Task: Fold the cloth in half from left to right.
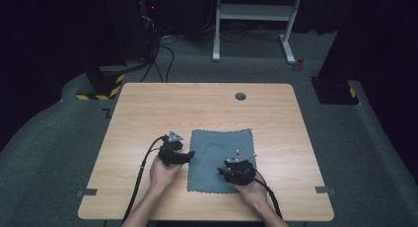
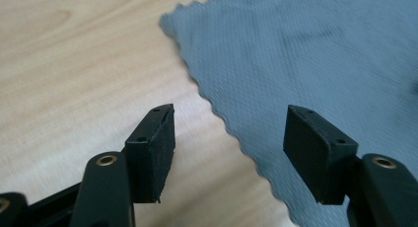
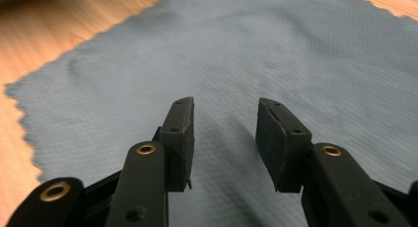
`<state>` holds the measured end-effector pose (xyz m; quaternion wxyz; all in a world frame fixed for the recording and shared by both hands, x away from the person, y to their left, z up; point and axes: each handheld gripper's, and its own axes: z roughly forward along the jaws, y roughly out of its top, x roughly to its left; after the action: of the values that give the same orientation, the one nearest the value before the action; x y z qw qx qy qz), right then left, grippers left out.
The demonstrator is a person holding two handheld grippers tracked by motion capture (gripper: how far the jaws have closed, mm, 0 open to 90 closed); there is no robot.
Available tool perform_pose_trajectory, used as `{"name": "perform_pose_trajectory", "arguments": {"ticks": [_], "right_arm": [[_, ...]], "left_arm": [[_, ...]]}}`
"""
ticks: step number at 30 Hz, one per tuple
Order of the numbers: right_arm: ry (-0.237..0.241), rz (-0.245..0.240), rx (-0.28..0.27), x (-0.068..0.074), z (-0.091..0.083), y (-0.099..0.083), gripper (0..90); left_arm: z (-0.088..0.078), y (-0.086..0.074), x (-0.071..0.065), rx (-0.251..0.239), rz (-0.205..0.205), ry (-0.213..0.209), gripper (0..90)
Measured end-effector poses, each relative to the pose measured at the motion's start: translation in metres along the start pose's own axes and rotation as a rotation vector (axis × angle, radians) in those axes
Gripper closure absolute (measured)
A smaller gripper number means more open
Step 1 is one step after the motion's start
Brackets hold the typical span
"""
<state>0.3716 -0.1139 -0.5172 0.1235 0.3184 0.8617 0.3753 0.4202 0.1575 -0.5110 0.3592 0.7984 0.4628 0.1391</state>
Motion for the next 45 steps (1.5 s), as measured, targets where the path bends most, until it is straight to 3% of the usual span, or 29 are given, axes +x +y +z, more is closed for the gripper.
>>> {"name": "perform_pose_trajectory", "arguments": {"ticks": [5, 10, 16, 18, 19, 24, 27, 33, 36, 40, 45], "right_arm": [[0.02, -0.04, -0.015, 0.018, 0.002, 0.005, 62.2], [0.059, -0.085, -0.026, 0.035, 0.004, 0.008, 66.7], [0.11, -0.129, -0.043, 0.053, 0.008, 0.011, 69.4], [0.133, -0.147, -0.045, 0.061, 0.011, 0.014, 69.3], [0.144, -0.18, -0.042, 0.071, 0.014, 0.017, 68.9], [0.173, -0.237, -0.044, 0.088, 0.018, 0.021, 67.2], [0.181, -0.267, -0.028, 0.099, 0.024, 0.021, 64.8], [0.163, -0.286, 0.001, 0.108, 0.033, 0.021, 63.7], [0.164, -0.293, 0.007, 0.109, 0.031, 0.02, 72.4], [0.16, -0.29, 0.009, 0.109, 0.03, 0.019, 77.4], [0.139, -0.3, 0.012, 0.109, 0.029, 0.019, 83.2]], "left_arm": [[0.008, 0.017, 0.008, 0.002, 0.013, 0.018, 38.0], [0.017, 0.03, 0.018, 0.001, -0.024, 0.017, 39.5], [0.029, 0.044, 0.021, 0.011, -0.018, 0.025, 40.3], [0.033, 0.047, 0.022, 0.004, -0.03, 0.027, 41.2], [0.035, 0.048, 0.022, 0.01, -0.03, 0.032, 41.3], [0.04, 0.053, 0.026, 0.018, -0.017, 0.066, 42.1], [0.042, 0.052, 0.031, 0.018, -0.039, 0.066, 42.7], [0.045, 0.051, 0.032, 0.02, -0.018, 0.071, 42.5], [0.049, 0.05, 0.033, 0.025, -0.033, 0.075, 44.2], [0.05, 0.05, 0.033, 0.014, -0.035, 0.083, 46.8], [0.051, 0.051, 0.031, 0.014, -0.007, 0.085, 54.7]]}}
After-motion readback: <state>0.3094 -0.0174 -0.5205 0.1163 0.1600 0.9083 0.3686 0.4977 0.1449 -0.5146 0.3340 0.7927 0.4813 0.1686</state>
